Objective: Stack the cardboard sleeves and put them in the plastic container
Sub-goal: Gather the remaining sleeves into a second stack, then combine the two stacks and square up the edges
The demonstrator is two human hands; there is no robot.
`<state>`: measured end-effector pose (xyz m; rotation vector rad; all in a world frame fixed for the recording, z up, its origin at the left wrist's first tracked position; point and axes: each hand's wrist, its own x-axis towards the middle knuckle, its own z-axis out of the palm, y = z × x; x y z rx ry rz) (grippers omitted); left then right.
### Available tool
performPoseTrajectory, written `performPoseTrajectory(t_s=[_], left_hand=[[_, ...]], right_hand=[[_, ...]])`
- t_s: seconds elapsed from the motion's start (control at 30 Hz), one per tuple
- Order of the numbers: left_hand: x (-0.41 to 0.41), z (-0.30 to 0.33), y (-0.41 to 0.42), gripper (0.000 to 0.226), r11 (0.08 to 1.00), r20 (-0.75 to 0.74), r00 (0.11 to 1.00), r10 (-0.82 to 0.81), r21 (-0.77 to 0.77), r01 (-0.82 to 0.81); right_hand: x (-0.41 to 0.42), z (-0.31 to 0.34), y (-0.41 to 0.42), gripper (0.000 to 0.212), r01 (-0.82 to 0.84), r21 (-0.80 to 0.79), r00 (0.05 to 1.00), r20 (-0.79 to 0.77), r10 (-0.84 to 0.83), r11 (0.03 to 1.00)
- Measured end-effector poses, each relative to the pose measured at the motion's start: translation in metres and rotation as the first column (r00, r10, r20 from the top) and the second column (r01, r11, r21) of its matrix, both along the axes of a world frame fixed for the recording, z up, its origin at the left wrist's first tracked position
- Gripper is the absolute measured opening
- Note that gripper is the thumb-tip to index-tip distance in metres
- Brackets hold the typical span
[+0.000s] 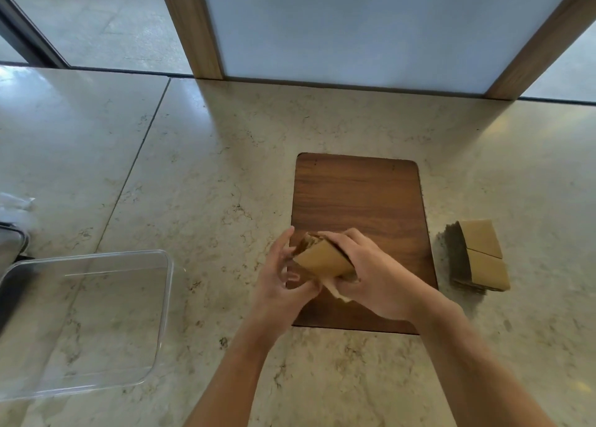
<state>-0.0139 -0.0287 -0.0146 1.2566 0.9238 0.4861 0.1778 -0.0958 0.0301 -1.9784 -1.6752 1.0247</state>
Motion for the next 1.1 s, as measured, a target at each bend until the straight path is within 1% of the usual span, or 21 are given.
performPoseTrajectory(t_s=[0.03, 0.07, 0.13, 0.2, 0.27, 0.3, 0.4, 0.47, 0.5, 0.53, 0.57, 0.6, 0.63, 0.67, 0.7, 0.73, 0.77, 0.8, 0.9, 1.03, 1.1], left_hand=[[0.004, -0.002, 0.003, 0.091, 0.999, -0.017, 1.0, -0.025, 0.033, 0.025], [0.008, -0.004, 0.004, 0.091, 0.998, -0.024, 0.999, -0.038, 0.042, 0.039], [0.022, -0.012, 0.004, 0.087, 0.995, -0.019, 0.999, -0.033, 0.094, 0.035], [0.039, -0.024, -0.002, 0.083, 0.981, -0.024, 1.0, 0.013, 0.193, -0.008], [0.054, -0.035, -0.006, 0.081, 0.965, -0.01, 0.992, 0.123, 0.233, -0.117], [0.061, -0.041, -0.007, 0.076, 0.951, 0.005, 0.984, 0.18, 0.256, -0.175], [0.077, -0.053, -0.013, 0.054, 0.883, 0.048, 0.937, 0.346, 0.321, -0.342], [0.088, -0.055, -0.018, 0.049, 0.86, 0.079, 0.905, 0.418, 0.287, -0.422], [0.093, -0.055, -0.022, 0.049, 0.857, 0.089, 0.895, 0.437, 0.261, -0.444], [0.095, -0.052, -0.023, 0.05, 0.857, 0.107, 0.891, 0.441, 0.246, -0.453], [0.096, -0.052, -0.024, 0.049, 0.863, 0.115, 0.894, 0.432, 0.235, -0.447], [0.097, -0.051, -0.025, 0.048, 0.874, 0.108, 0.902, 0.419, 0.222, -0.433], [0.098, -0.05, -0.026, 0.044, 0.88, 0.091, 0.908, 0.409, 0.225, -0.419], [0.097, -0.048, -0.027, 0.039, 0.876, 0.07, 0.907, 0.414, 0.242, -0.418], [0.098, -0.048, -0.027, 0.032, 0.862, 0.046, 0.9, 0.435, 0.268, -0.43], [0.098, -0.049, -0.027, 0.024, 0.841, 0.022, 0.884, 0.467, 0.299, -0.451], [0.099, -0.05, -0.027, 0.022, 0.815, 0.008, 0.866, 0.5, 0.332, -0.474], [0.1, -0.051, -0.027, 0.024, 0.789, 0.009, 0.848, 0.531, 0.36, -0.498], [0.105, -0.053, -0.029, 0.03, 0.766, 0.061, 0.834, 0.549, 0.362, -0.531], [0.105, -0.055, -0.033, 0.043, 0.826, 0.181, 0.867, 0.464, 0.266, -0.497], [0.103, -0.058, -0.031, 0.041, 0.841, 0.175, 0.891, 0.419, 0.295, -0.454]], right_hand=[[0.005, -0.002, 0.0, 0.079, -0.065, 0.084, 0.98, 0.195, 0.048, 0.994], [0.008, -0.005, 0.001, 0.081, -0.1, 0.151, 0.954, 0.294, 0.052, 0.983], [0.011, -0.018, 0.004, 0.082, -0.094, 0.218, 0.939, 0.345, 0.013, 0.971], [0.011, -0.038, 0.001, 0.084, -0.073, 0.228, 0.927, 0.375, -0.018, 0.971], [0.016, -0.055, -0.009, 0.094, -0.029, 0.247, 0.923, 0.378, -0.068, 0.969], [0.02, -0.063, -0.014, 0.101, 0.022, 0.273, 0.933, 0.341, -0.118, 0.962], [0.029, -0.082, -0.029, 0.119, 0.276, 0.293, 0.948, 0.076, -0.31, 0.916], [0.022, -0.092, -0.034, 0.119, 0.426, 0.264, 0.904, -0.161, -0.396, 0.865], [0.016, -0.096, -0.037, 0.113, 0.512, 0.248, 0.84, -0.345, -0.419, 0.822], [0.01, -0.098, -0.038, 0.104, 0.604, 0.244, 0.734, -0.541, -0.411, 0.759], [0.006, -0.098, -0.039, 0.093, 0.688, 0.203, 0.592, -0.712, -0.377, 0.697], [0.003, -0.097, -0.039, 0.083, 0.748, 0.133, 0.45, -0.822, -0.349, 0.651], [0.001, -0.096, -0.039, 0.074, 0.79, 0.071, 0.351, -0.867, -0.354, 0.609], [0.0, -0.095, -0.036, 0.062, 0.828, 0.037, 0.317, -0.854, -0.413, 0.559], [0.0, -0.094, -0.032, 0.049, 0.866, 0.033, 0.328, -0.79, -0.517, 0.499], [-0.001, -0.094, -0.027, 0.039, 0.896, 0.059, 0.359, -0.68, -0.64, 0.44], [-0.001, -0.094, -0.023, 0.035, 0.915, 0.097, 0.376, -0.564, -0.736, 0.393], [-0.001, -0.093, -0.02, 0.031, 0.924, 0.134, 0.376, -0.497, -0.782, 0.359], [0.0, -0.095, -0.017, 0.021, 0.927, 0.213, 0.376, -0.505, -0.777, 0.31], [-0.003, -0.093, -0.012, 0.024, 0.929, 0.197, 0.363, -0.646, -0.672, 0.313], [0.004, -0.095, -0.013, 0.023, 0.91, 0.262, 0.414, -0.588, -0.694, 0.321]])
